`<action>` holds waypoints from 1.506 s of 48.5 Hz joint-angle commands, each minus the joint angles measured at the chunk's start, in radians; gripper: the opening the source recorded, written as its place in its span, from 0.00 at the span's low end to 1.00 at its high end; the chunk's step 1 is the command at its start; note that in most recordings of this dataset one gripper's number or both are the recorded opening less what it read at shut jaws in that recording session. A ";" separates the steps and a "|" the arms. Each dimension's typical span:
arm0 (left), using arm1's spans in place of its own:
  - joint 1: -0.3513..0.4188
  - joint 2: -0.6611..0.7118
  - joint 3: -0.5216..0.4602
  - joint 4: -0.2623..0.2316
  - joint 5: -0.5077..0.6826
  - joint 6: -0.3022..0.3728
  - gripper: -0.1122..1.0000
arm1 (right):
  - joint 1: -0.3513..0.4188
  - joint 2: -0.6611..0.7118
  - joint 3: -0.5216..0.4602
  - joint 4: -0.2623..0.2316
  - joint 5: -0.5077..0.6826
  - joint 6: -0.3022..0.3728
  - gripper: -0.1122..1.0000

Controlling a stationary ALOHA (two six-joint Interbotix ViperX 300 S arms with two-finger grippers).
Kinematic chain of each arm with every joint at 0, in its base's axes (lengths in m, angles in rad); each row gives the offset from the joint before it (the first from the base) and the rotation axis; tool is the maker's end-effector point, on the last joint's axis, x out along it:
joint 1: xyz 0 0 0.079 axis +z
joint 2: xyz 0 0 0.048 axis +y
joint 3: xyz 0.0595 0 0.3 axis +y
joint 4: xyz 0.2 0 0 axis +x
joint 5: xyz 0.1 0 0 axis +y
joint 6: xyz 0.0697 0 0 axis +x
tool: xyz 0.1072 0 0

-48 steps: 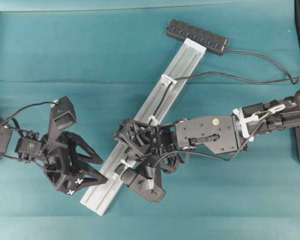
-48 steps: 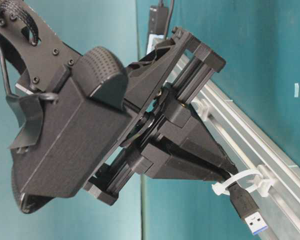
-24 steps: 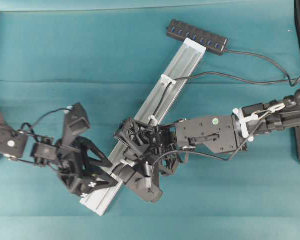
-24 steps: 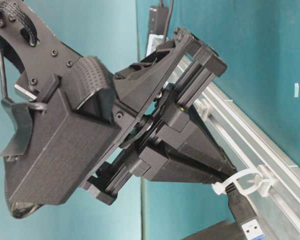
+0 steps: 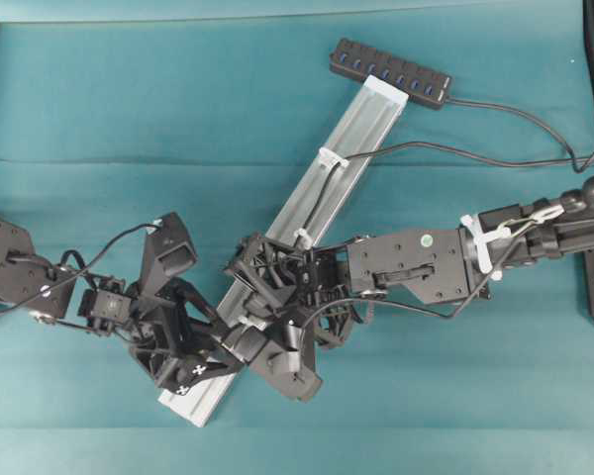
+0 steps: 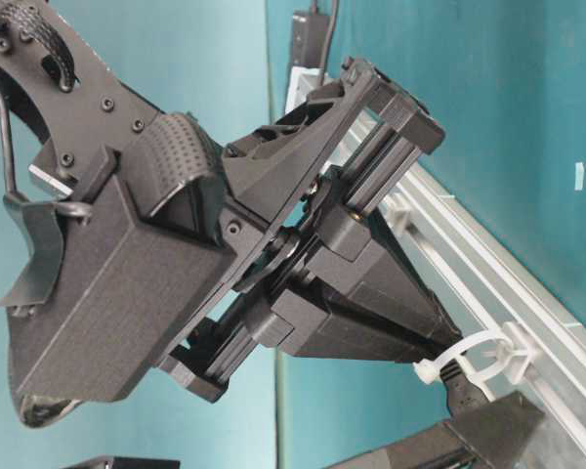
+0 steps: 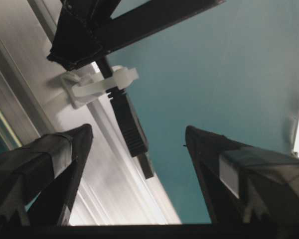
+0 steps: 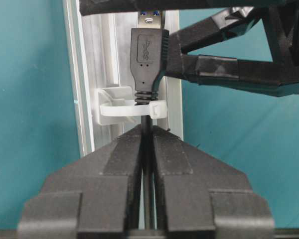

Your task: Pass the USB cable through three rings with both arms.

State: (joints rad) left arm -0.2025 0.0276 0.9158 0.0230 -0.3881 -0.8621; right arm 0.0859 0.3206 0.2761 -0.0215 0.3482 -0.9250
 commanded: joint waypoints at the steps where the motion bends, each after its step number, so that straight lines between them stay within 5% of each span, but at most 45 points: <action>1: -0.002 -0.003 -0.020 0.003 -0.009 0.000 0.90 | 0.005 0.003 -0.005 0.003 -0.008 0.008 0.15; 22: 0.009 0.002 -0.031 0.003 -0.009 0.002 0.80 | 0.003 0.002 -0.005 0.003 -0.008 0.009 0.15; 38: 0.028 0.006 -0.058 0.003 0.043 0.002 0.22 | 0.003 0.002 -0.005 0.003 0.000 0.008 0.15; 73: 0.028 0.005 -0.058 0.003 0.083 0.003 0.20 | -0.003 -0.008 -0.005 0.003 0.026 0.015 0.19</action>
State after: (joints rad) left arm -0.1764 0.0445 0.8698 0.0230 -0.2991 -0.8621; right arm 0.0844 0.3191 0.2761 -0.0199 0.3651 -0.9250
